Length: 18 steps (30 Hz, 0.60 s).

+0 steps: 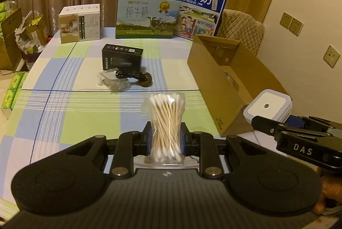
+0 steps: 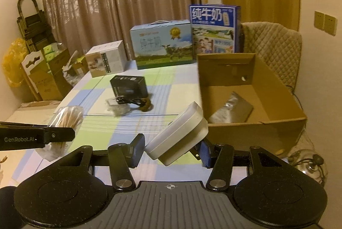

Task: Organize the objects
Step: 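Carry the swab bag and white device over the cardboard box with both grippers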

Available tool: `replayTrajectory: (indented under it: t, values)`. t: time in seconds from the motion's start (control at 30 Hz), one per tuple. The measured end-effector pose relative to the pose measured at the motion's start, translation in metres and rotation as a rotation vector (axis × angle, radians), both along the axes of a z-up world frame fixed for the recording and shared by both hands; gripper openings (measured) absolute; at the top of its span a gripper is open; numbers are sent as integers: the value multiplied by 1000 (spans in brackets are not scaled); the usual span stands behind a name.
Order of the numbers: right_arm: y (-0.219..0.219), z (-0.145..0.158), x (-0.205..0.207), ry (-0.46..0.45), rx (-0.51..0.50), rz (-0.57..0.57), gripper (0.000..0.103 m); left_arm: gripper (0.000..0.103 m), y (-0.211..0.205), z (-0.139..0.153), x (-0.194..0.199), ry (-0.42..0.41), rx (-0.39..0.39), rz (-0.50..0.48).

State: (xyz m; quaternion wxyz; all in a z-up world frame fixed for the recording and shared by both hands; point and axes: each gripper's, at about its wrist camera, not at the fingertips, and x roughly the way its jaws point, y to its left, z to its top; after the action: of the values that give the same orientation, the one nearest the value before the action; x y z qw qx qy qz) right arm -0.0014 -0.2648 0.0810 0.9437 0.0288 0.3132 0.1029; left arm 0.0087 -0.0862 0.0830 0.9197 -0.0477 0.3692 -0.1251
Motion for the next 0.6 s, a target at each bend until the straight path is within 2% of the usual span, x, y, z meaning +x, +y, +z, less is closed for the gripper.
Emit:
replayTrajectory:
  t: [0.6]
  values:
    - [-47, 20, -16, -34, -15, -66, 49, 20, -44, 16, -2, -22, -29, -77]
